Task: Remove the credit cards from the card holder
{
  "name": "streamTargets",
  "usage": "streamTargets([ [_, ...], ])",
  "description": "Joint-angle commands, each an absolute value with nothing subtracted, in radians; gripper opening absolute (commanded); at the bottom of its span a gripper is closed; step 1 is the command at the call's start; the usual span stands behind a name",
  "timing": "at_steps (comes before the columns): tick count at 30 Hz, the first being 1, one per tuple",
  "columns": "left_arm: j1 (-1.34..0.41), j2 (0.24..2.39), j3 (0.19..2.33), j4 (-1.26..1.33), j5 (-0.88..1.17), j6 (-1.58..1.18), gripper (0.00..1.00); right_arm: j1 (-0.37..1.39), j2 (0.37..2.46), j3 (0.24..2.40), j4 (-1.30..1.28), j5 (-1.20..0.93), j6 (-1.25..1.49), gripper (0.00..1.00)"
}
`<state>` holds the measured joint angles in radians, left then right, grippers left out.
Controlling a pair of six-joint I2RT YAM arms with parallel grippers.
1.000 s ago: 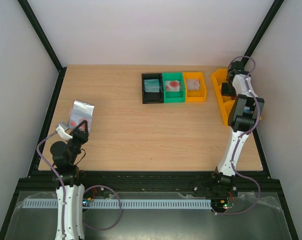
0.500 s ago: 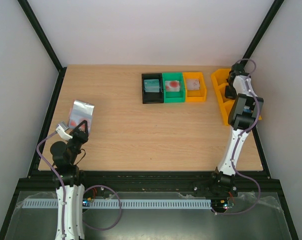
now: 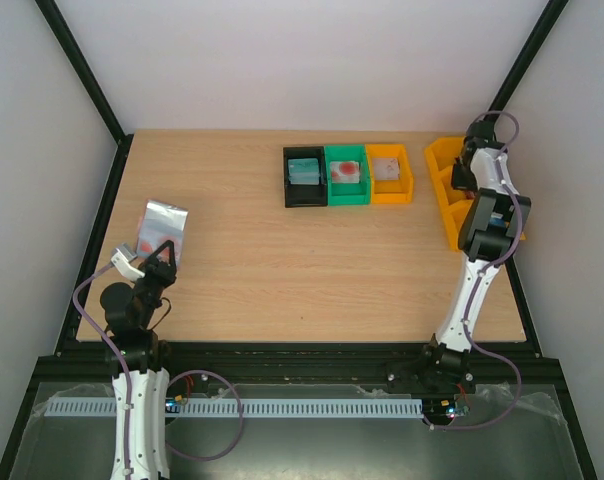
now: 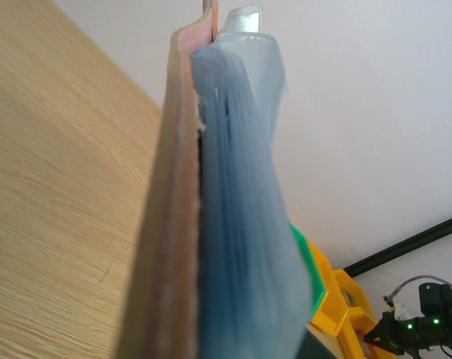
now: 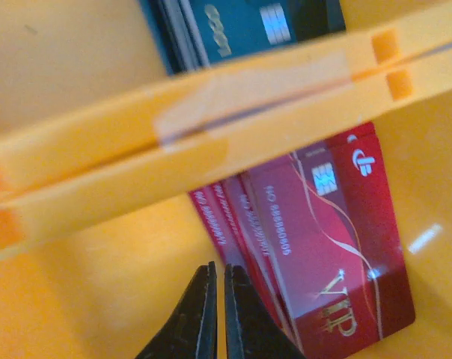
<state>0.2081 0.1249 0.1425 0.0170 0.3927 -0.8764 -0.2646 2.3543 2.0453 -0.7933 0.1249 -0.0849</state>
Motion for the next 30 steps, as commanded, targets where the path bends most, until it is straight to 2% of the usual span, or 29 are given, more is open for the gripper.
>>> streamTargets([
  [1, 0.215, 0.121, 0.131, 0.071, 0.415, -0.879, 0.02, -0.244, 2.225, 2.075, -0.756, -0.077, -0.085, 0.06],
  [6, 0.215, 0.125, 0.133, 0.078, 0.433, -0.876, 0.02, -0.137, 2.076, 2.038, -0.695, -0.182, -0.118, 0.11],
  [9, 0.214, 0.139, 0.137, 0.101, 0.474, -0.873, 0.02, -0.02, 1.951, 1.953, -0.627, -0.294, -0.18, 0.17],
  [13, 0.215, 0.176, 0.163, 0.164, 0.59, -0.85, 0.02, 0.22, 1.802, 1.834, -0.57, -0.477, -0.312, 0.31],
  [17, 0.205, 0.226, 0.233, 0.28, 0.763, -0.769, 0.02, 0.435, 1.675, 1.704, -0.412, -0.714, -0.307, 0.41],
  [21, 0.197, 0.258, 0.334, 0.277, 0.907, -0.592, 0.02, 0.607, 1.584, 1.593, -0.25, -0.943, -0.297, 0.59],
  [23, 0.196, 0.295, 0.384, 0.213, 0.979, -0.445, 0.02, 0.681, 1.551, 1.555, -0.174, -0.94, -0.265, 0.69],
  [27, 0.19, 0.311, 0.478, 0.038, 1.159, -0.185, 0.02, 0.796, 1.501, 1.511, -0.144, -0.775, -0.273, 0.95],
  [28, 0.187, 0.316, 0.494, 0.011, 1.197, -0.155, 0.02, 0.813, 1.497, 1.5, -0.149, -0.784, -0.278, 0.99],
  [30, 0.18, 0.324, 0.516, -0.007, 1.235, -0.15, 0.02, 0.838, 1.492, 1.476, -0.139, -0.807, -0.267, 0.99],
])
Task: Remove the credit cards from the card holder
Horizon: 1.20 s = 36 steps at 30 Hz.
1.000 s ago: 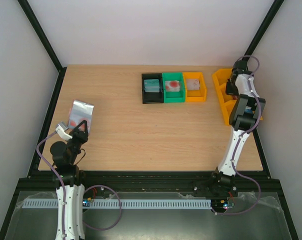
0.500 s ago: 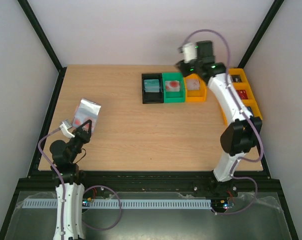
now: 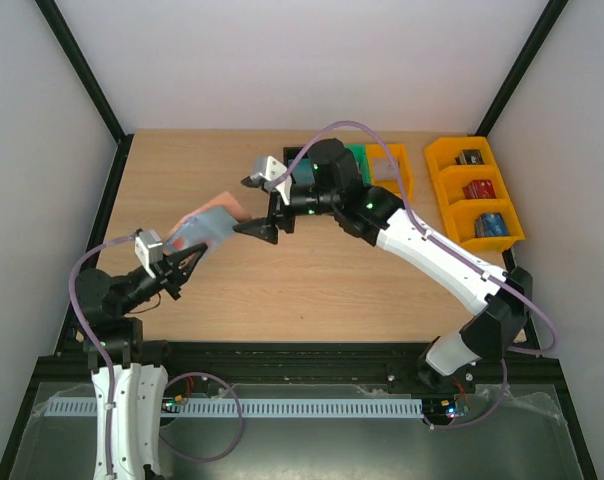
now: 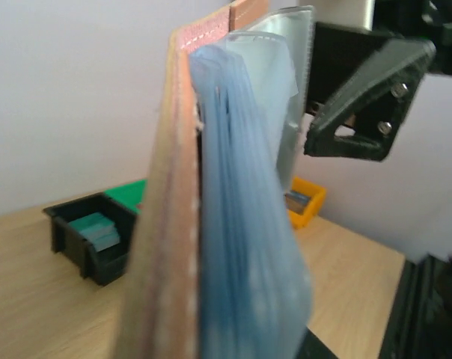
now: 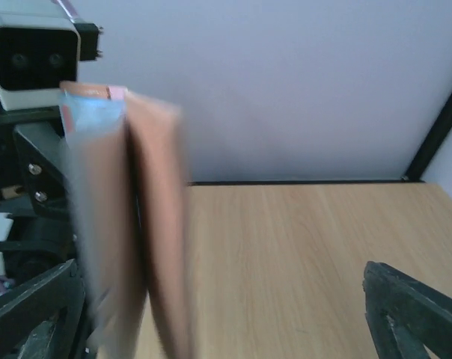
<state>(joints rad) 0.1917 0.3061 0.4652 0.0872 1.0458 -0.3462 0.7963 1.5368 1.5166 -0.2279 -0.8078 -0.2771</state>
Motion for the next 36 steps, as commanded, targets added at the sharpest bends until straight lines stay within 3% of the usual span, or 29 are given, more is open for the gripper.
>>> streamTargets([
  [1, 0.178, 0.327, 0.523, -0.01, 1.232, -0.152, 0.02, 0.855, 1.491, 1.465, -0.128, -0.818, -0.257, 0.99],
  [10, 0.174, 0.333, 0.563, -0.062, 1.239, -0.081, 0.02, 0.923, 1.543, 1.472, -0.031, -0.928, -0.167, 0.99],
  [15, 0.172, 0.334, 0.576, -0.088, 1.198, -0.061, 0.02, 0.981, 1.573, 1.479, -0.001, -0.785, -0.14, 1.0],
  [17, 0.168, 0.333, 0.573, -0.084, 1.2, -0.063, 0.02, 0.994, 1.603, 1.511, -0.033, -0.725, -0.135, 0.95],
  [19, 0.165, 0.333, 0.572, -0.089, 1.201, -0.063, 0.02, 0.995, 1.629, 1.548, -0.076, -0.712, -0.132, 0.85],
  [20, 0.163, 0.332, 0.571, -0.092, 1.204, -0.061, 0.02, 0.995, 1.636, 1.557, -0.085, -0.711, -0.127, 0.75],
  [26, 0.16, 0.329, 0.57, -0.096, 1.219, -0.07, 0.02, 0.989, 1.629, 1.562, -0.127, -0.71, -0.168, 0.04],
  [27, 0.16, 0.328, 0.568, -0.092, 1.217, -0.077, 0.06, 0.983, 1.623, 1.56, -0.135, -0.709, -0.172, 0.02],
  [30, 0.159, 0.322, 0.566, -0.064, 1.207, -0.114, 0.48, 0.94, 1.609, 1.559, -0.164, -0.79, -0.171, 0.02],
  [31, 0.159, 0.321, 0.568, -0.058, 1.206, -0.123, 0.55, 0.919, 1.606, 1.558, -0.169, -0.842, -0.163, 0.02],
  [33, 0.161, 0.32, 0.575, -0.056, 1.2, -0.124, 0.58, 0.885, 1.594, 1.554, -0.172, -0.942, -0.153, 0.02],
  [36, 0.162, 0.317, 0.566, -0.04, 1.2, -0.139, 0.54, 0.873, 1.579, 1.549, -0.194, -0.992, -0.177, 0.02],
])
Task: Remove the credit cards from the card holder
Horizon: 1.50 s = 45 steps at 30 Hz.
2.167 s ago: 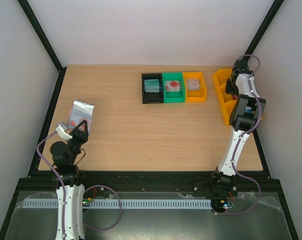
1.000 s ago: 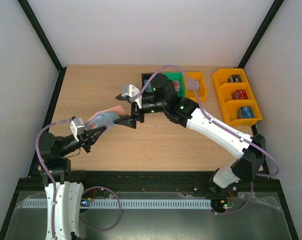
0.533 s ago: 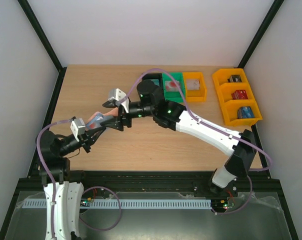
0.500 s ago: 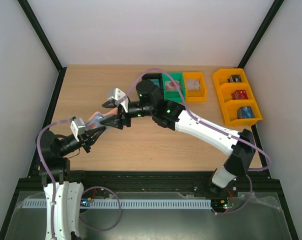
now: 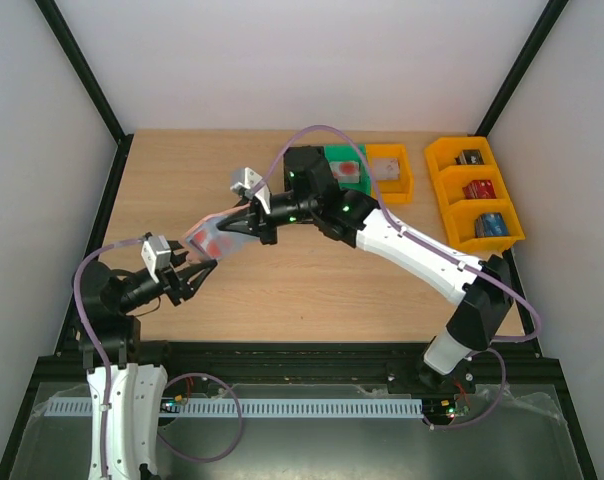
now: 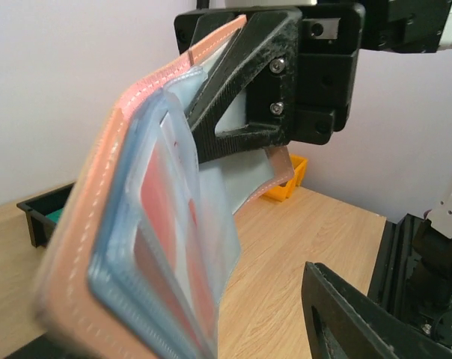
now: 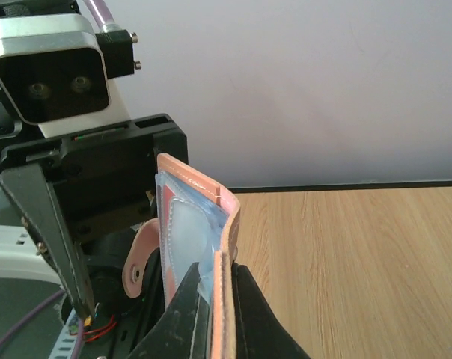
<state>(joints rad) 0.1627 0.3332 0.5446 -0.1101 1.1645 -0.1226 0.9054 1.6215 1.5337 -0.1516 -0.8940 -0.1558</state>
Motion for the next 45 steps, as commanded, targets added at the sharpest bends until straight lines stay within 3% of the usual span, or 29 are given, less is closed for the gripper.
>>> streamTargets([
  [1, 0.163, 0.318, 0.563, -0.032, 1.2, -0.148, 0.53, 0.872, 1.576, 1.553, -0.21, -1.004, -0.196, 0.02],
  [11, 0.169, 0.316, 0.559, -0.023, 1.159, -0.157, 0.21, 0.861, 1.566, 1.555, -0.238, -1.13, -0.233, 0.01],
  [14, 0.169, 0.314, 0.556, -0.017, 1.156, -0.16, 0.04, 0.86, 1.576, 1.551, -0.213, -1.169, -0.214, 0.02],
  [15, 0.169, 0.314, 0.556, -0.013, 1.147, -0.174, 0.03, 0.861, 1.581, 1.552, -0.208, -1.171, -0.203, 0.02],
  [16, 0.169, 0.315, 0.556, -0.016, 1.135, -0.182, 0.02, 0.859, 1.583, 1.553, -0.208, -1.164, -0.201, 0.07],
  [17, 0.169, 0.316, 0.558, -0.026, 1.107, -0.187, 0.02, 0.857, 1.583, 1.553, -0.203, -1.132, -0.188, 0.19],
  [20, 0.168, 0.333, 0.575, -0.107, 0.874, -0.147, 0.02, 0.831, 1.562, 1.517, -0.118, -0.885, -0.086, 0.42],
  [26, 0.153, 0.388, 0.578, -0.193, 0.107, 0.243, 0.02, 0.818, 1.598, 1.562, -0.207, -0.277, -0.021, 0.47],
  [31, 0.092, 0.414, 0.499, -0.014, -0.258, 0.857, 0.02, 0.91, 1.575, 1.51, -0.16, -0.366, -0.127, 0.48],
  [34, 0.062, 0.419, 0.42, 0.1, -0.368, 1.098, 0.02, 0.994, 1.585, 1.481, -0.118, -0.589, -0.222, 0.51],
  [37, 0.051, 0.439, 0.497, -0.019, -0.334, 0.928, 0.02, 1.0, 1.615, 1.475, 0.018, -0.791, -0.109, 0.49],
  [40, 0.051, 0.471, 0.673, -0.32, 0.027, 0.576, 0.02, 1.001, 1.646, 1.47, 0.181, -0.897, 0.005, 0.46],
  [45, 0.043, 0.471, 0.711, -0.387, 0.363, 0.279, 0.02, 1.001, 1.72, 1.466, 0.464, -1.018, 0.29, 0.38],
])
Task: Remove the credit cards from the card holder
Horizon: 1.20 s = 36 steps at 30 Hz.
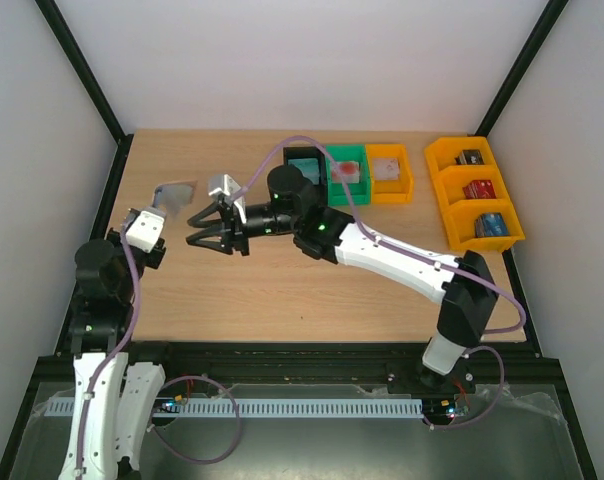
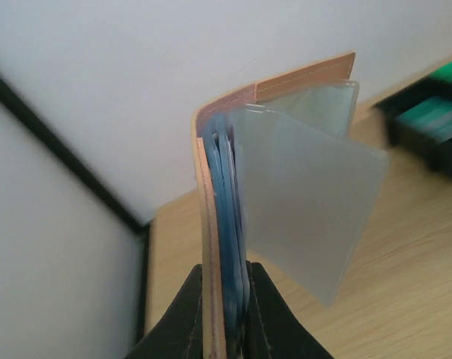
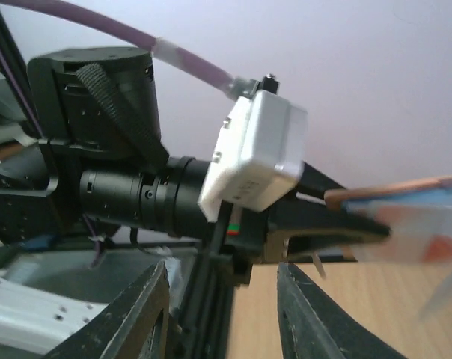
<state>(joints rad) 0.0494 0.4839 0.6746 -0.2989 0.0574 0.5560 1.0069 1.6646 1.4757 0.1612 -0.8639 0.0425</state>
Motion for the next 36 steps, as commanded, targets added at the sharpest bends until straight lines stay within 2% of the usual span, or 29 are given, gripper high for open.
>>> streamTargets([
  [1, 0.043, 0.468, 0.716, -0.383, 0.39, 0.258, 0.02, 1.001, 1.731, 1.467, 0.494, -1.012, 0.337, 0.36],
  [6, 0.045, 0.468, 0.751, -0.39, 0.52, 0.136, 0.02, 0.998, 1.757, 1.464, 0.477, -0.9, 0.363, 0.29],
  [12, 0.057, 0.46, 0.738, -0.319, 0.701, -0.06, 0.02, 0.951, 1.741, 1.498, 0.277, -0.654, 0.316, 0.15],
  [16, 0.077, 0.443, 0.726, -0.261, 0.822, -0.13, 0.02, 0.929, 1.688, 1.487, 0.103, -0.458, 0.19, 0.13],
  [20, 0.086, 0.434, 0.702, -0.192, 0.94, -0.195, 0.02, 0.91, 1.637, 1.473, 0.017, -0.437, 0.08, 0.14],
  [26, 0.099, 0.436, 0.705, -0.2, 0.816, -0.197, 0.02, 0.886, 1.602, 1.501, -0.139, -0.282, -0.018, 0.14],
  [33, 0.102, 0.439, 0.706, -0.235, 0.649, -0.193, 0.02, 0.885, 1.529, 1.472, -0.183, -0.469, -0.137, 0.2],
  [36, 0.103, 0.443, 0.716, -0.256, 0.498, -0.197, 0.02, 0.885, 1.495, 1.472, -0.184, -0.504, -0.15, 0.2],
])
